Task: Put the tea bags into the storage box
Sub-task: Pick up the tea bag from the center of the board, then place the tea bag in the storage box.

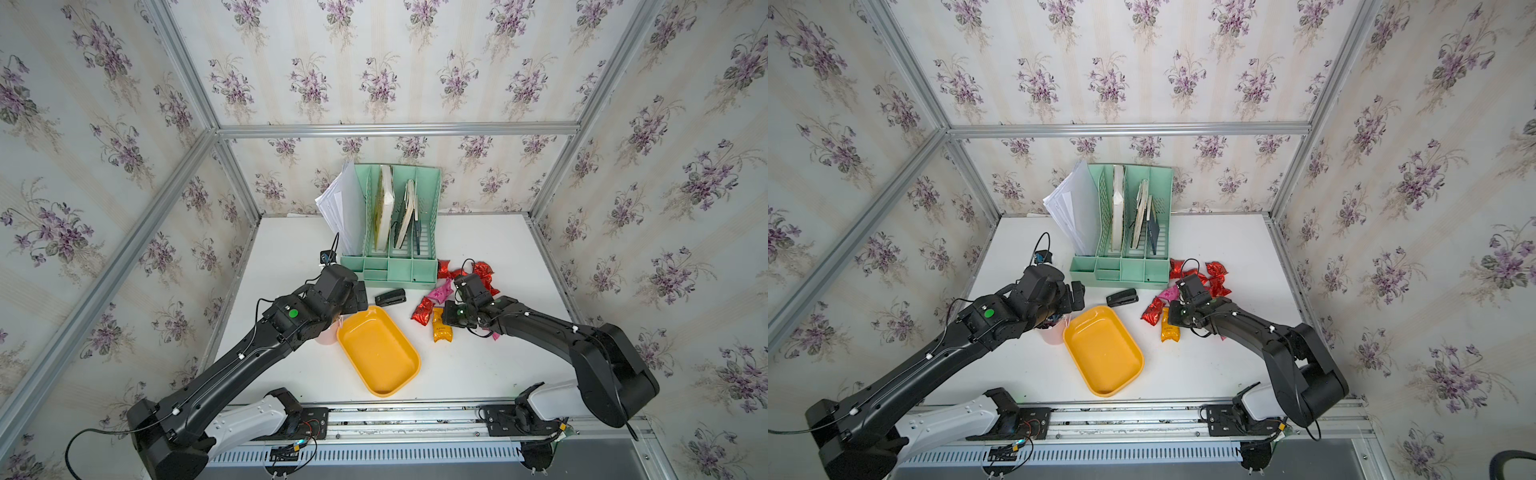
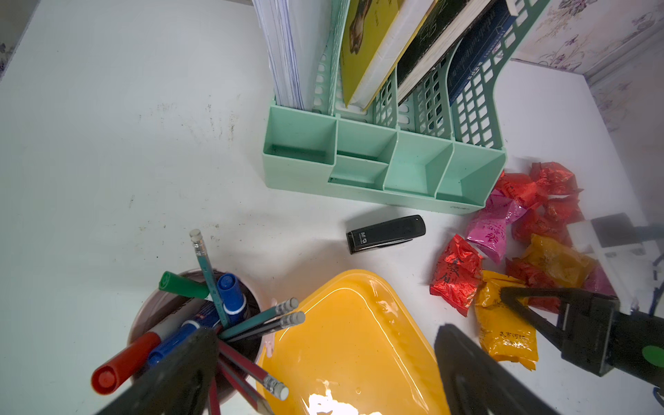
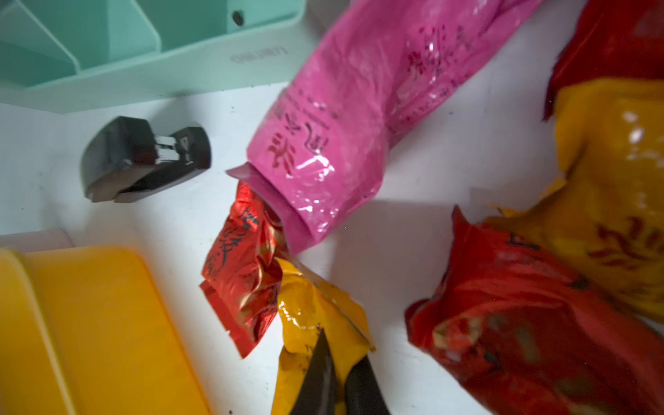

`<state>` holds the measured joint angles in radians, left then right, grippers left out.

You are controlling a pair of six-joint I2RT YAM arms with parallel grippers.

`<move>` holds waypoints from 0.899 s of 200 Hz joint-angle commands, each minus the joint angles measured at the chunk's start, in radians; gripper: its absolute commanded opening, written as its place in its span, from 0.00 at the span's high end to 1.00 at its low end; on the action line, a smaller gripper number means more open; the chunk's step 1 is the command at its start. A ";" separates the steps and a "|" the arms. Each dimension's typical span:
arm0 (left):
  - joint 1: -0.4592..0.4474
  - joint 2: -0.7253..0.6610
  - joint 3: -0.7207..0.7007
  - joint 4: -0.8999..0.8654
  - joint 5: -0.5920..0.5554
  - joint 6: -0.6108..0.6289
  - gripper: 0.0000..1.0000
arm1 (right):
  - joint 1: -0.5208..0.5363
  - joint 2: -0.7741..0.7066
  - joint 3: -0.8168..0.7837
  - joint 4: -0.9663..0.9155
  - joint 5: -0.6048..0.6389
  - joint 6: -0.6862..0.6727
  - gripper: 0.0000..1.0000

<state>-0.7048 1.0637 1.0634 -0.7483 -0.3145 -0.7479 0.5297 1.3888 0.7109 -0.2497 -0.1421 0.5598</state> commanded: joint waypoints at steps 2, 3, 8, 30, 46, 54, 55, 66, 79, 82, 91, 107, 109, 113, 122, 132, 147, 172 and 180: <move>0.001 0.001 0.002 -0.014 -0.043 -0.039 0.01 | 0.001 -0.072 0.025 -0.062 -0.027 -0.054 1.00; 0.001 0.001 0.002 -0.014 -0.045 -0.039 0.01 | 0.001 -0.076 0.025 -0.063 -0.031 -0.056 1.00; 0.001 0.002 0.005 -0.019 -0.055 -0.042 0.01 | 0.000 -0.094 0.028 -0.062 -0.047 -0.064 1.00; 0.002 -0.004 0.018 -0.047 -0.097 -0.046 0.01 | 0.074 -0.134 0.063 -0.047 -0.117 -0.096 1.00; 0.004 -0.021 0.008 -0.049 -0.126 -0.042 0.01 | 0.146 -0.111 0.116 -0.032 -0.136 -0.125 1.00; 0.008 -0.031 -0.001 -0.049 -0.137 -0.039 0.01 | 0.194 -0.082 0.146 -0.025 -0.137 -0.142 1.00; 0.008 -0.032 -0.002 -0.048 -0.139 -0.038 0.01 | 0.199 -0.078 0.150 -0.022 -0.138 -0.145 1.00; 0.018 -0.046 -0.013 -0.043 -0.144 -0.028 0.01 | 0.258 -0.032 0.186 0.001 -0.140 -0.169 1.00; 0.035 -0.062 -0.020 -0.044 -0.145 -0.017 0.01 | 0.316 0.029 0.226 0.027 -0.137 -0.186 1.00; 0.040 -0.067 -0.020 -0.046 -0.143 -0.015 0.01 | 0.326 0.045 0.237 0.033 -0.139 -0.188 1.00; 0.058 -0.079 -0.019 -0.055 -0.134 -0.010 0.01 | 0.353 0.088 0.266 0.049 -0.152 -0.192 1.00; 0.088 -0.106 -0.017 -0.076 -0.108 0.010 0.01 | 0.390 0.175 0.314 0.078 -0.175 -0.195 1.00; 0.091 -0.109 -0.018 -0.080 -0.109 0.012 0.01 | 0.394 0.186 0.320 0.080 -0.178 -0.197 1.00; 0.095 -0.117 -0.020 -0.084 -0.107 0.018 0.01 | 0.401 0.206 0.333 0.083 -0.182 -0.200 1.00; 0.105 -0.136 -0.030 -0.099 -0.106 0.024 0.01 | 0.417 0.255 0.361 0.085 -0.185 -0.210 1.00; 0.117 -0.156 -0.046 -0.109 -0.100 0.028 0.01 | 0.432 0.310 0.395 0.081 -0.195 -0.222 1.00; 0.140 -0.188 -0.077 -0.111 -0.078 0.031 0.01 | 0.455 0.388 0.448 0.074 -0.207 -0.233 1.00; 0.175 -0.225 -0.106 -0.126 -0.050 0.028 0.01 | 0.489 0.503 0.545 0.054 -0.223 -0.246 1.00; 0.180 -0.233 -0.111 -0.127 -0.051 0.031 0.01 | 0.499 0.534 0.574 0.048 -0.228 -0.247 1.00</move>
<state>-0.5400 0.8536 0.9657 -0.8494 -0.3878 -0.7341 1.0069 1.8534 1.2201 -0.1844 -0.3424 0.3397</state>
